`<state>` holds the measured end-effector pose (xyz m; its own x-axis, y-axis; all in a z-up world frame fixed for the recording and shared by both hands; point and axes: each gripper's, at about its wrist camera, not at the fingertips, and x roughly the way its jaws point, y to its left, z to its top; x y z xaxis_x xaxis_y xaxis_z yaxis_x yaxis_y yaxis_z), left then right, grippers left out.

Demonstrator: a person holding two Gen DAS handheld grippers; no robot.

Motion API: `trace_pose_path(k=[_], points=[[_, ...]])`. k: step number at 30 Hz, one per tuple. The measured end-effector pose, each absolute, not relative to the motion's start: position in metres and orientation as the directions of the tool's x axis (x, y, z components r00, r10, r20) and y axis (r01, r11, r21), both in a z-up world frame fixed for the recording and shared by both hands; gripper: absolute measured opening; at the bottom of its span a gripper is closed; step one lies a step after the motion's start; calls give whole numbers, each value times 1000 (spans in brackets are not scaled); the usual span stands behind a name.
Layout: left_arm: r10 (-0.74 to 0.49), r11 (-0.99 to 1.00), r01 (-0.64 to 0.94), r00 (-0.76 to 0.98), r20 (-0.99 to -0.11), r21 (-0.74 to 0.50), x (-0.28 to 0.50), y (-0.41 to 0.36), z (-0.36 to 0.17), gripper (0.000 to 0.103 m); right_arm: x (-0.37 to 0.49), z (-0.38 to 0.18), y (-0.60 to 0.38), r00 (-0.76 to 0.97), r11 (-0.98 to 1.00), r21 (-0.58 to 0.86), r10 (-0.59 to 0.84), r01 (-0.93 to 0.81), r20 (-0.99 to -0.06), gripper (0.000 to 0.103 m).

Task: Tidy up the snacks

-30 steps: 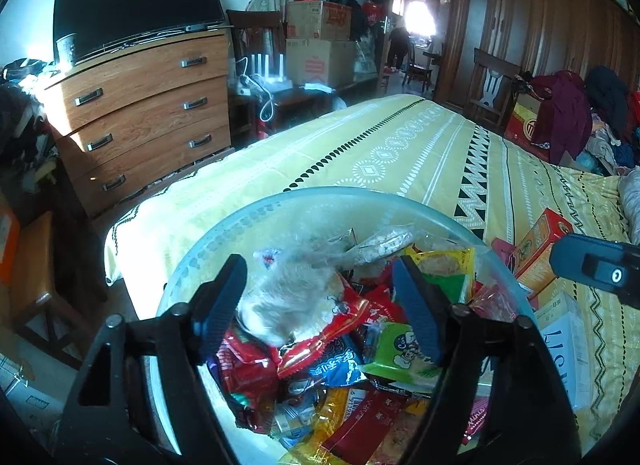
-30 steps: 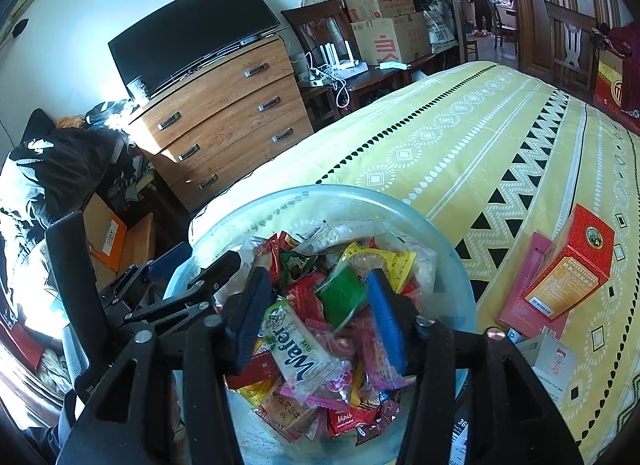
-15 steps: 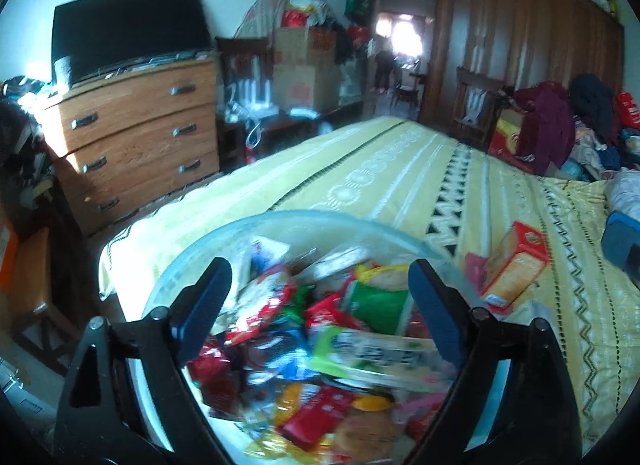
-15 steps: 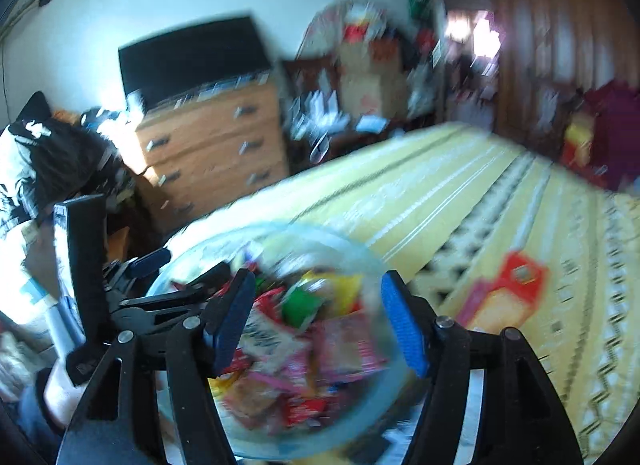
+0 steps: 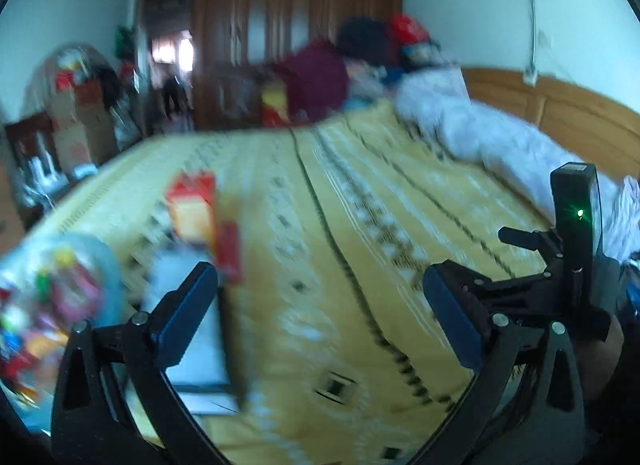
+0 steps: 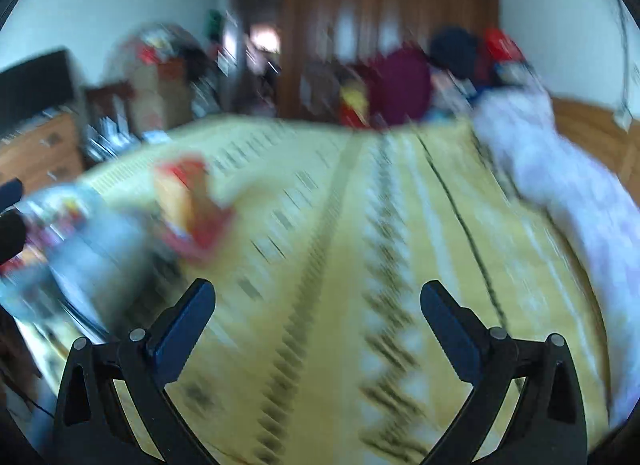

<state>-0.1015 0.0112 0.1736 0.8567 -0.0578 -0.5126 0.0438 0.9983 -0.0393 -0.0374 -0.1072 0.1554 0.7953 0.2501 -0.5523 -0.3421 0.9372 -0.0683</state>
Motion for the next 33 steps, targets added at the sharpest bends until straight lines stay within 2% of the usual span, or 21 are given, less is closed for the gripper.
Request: trace_pose_path(k=[2, 5, 7, 11, 12, 13, 17, 19, 21, 33], points=[[-69, 997, 32, 790, -609, -71, -73, 1, 134, 103, -26, 116, -142, 751, 953, -49, 204, -300, -628, 103], [-12, 998, -33, 683, -731, -47, -32, -5, 74, 101, -7, 68, -182, 680, 967, 6, 184, -256, -710, 103], [34, 996, -88, 630, -776, -28, -10, -3, 41, 94, 8, 43, -198, 630, 969, 47, 193, -242, -752, 103], [115, 982, -191, 550, -827, 10, 24, 4, 6, 95, 36, 13, -207, 560, 959, 136, 257, -250, -787, 103], [132, 978, -209, 539, -832, 20, 26, 7, 1, 97, 39, 9, -206, 551, 958, 145, 262, -247, -793, 103], [148, 974, -224, 548, -823, 25, 26, 6, -4, 103, 43, 2, -208, 547, 959, 152, 262, -238, -795, 103], [223, 962, -260, 578, -785, 82, 27, -9, -12, 103, 51, -20, -204, 566, 967, 121, 229, -223, -792, 103], [251, 959, -261, 580, -775, 115, 26, -11, -13, 103, 48, -26, -195, 602, 973, 52, 182, -227, -778, 103], [237, 960, -262, 583, -777, 96, 24, -5, -14, 103, 47, -30, -190, 612, 974, 12, 153, -228, -776, 103], [229, 961, -263, 586, -777, 85, 23, -3, -14, 103, 46, -28, -194, 617, 972, 41, 179, -232, -767, 103]])
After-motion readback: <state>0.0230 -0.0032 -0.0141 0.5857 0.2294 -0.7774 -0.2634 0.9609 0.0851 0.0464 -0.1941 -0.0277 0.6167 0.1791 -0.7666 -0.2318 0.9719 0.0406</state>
